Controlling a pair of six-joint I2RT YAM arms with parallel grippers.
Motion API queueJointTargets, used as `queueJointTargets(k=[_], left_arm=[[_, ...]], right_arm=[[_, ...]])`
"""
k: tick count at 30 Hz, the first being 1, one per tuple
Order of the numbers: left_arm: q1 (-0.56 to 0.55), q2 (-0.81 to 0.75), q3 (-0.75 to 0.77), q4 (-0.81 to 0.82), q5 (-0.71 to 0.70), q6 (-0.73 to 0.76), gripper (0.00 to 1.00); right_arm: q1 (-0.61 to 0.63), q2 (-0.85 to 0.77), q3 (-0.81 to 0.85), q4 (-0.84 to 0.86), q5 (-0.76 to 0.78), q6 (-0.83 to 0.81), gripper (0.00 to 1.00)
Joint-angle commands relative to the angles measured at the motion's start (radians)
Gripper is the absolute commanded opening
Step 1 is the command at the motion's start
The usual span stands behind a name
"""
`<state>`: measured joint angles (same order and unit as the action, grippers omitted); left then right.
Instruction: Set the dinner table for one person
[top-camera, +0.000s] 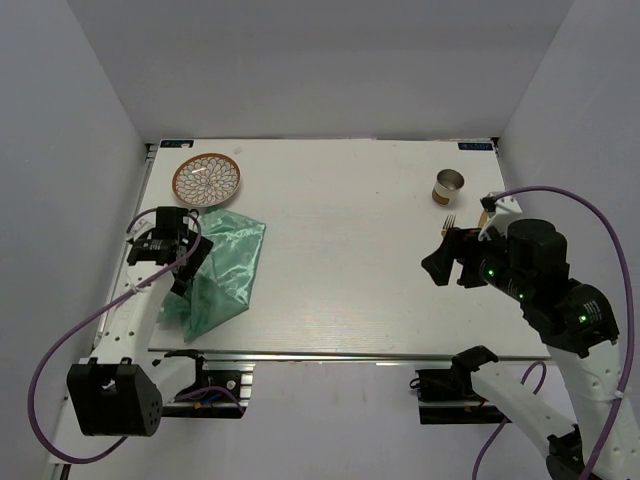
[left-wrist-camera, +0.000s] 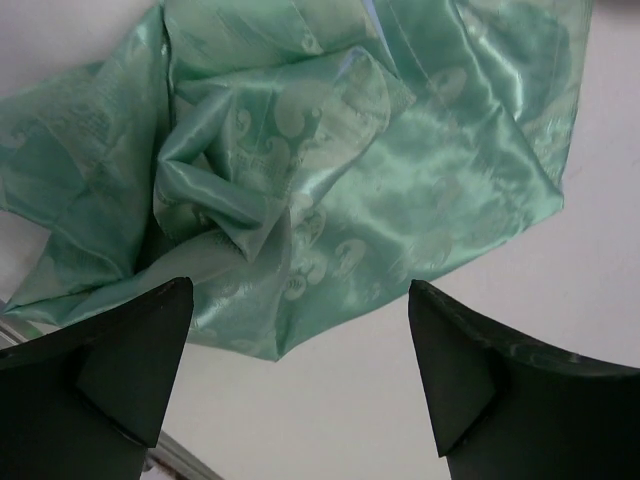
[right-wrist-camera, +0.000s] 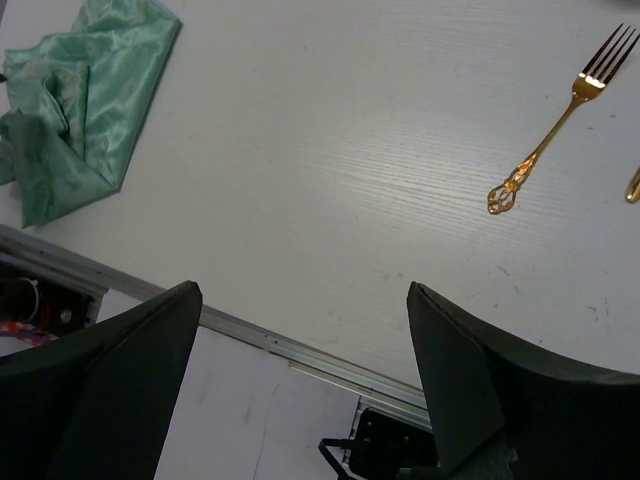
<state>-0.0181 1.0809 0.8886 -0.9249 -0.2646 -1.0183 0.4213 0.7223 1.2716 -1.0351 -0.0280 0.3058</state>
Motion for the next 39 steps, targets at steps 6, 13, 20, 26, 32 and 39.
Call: queueJointTargets(k=[6, 13, 20, 26, 32, 39], left_arm=[[0.017, 0.016, 0.027, -0.029, -0.154, -0.106, 0.98], [0.026, 0.111, -0.025, 0.066, -0.168, -0.108, 0.88], [0.035, 0.159, -0.068, 0.116, -0.116, -0.097, 0.58], [0.035, 0.139, -0.033, 0.306, 0.064, 0.082, 0.00], [-0.003, 0.276, 0.075, 0.630, 0.571, 0.363, 0.00], [-0.173, 0.323, 0.113, 0.851, 0.702, 0.373, 0.00]], right_arm=[[0.002, 0.002, -0.064, 0.098, -0.095, -0.014, 0.89], [0.001, -0.003, -0.063, 0.102, -0.108, -0.013, 0.89], [0.004, -0.021, -0.037, 0.066, -0.076, -0.013, 0.89], [0.001, -0.017, -0.031, 0.070, -0.093, -0.005, 0.89], [0.001, -0.008, -0.035, 0.081, -0.086, -0.013, 0.89], [0.000, 0.055, -0.086, 0.082, 0.076, 0.004, 0.89]])
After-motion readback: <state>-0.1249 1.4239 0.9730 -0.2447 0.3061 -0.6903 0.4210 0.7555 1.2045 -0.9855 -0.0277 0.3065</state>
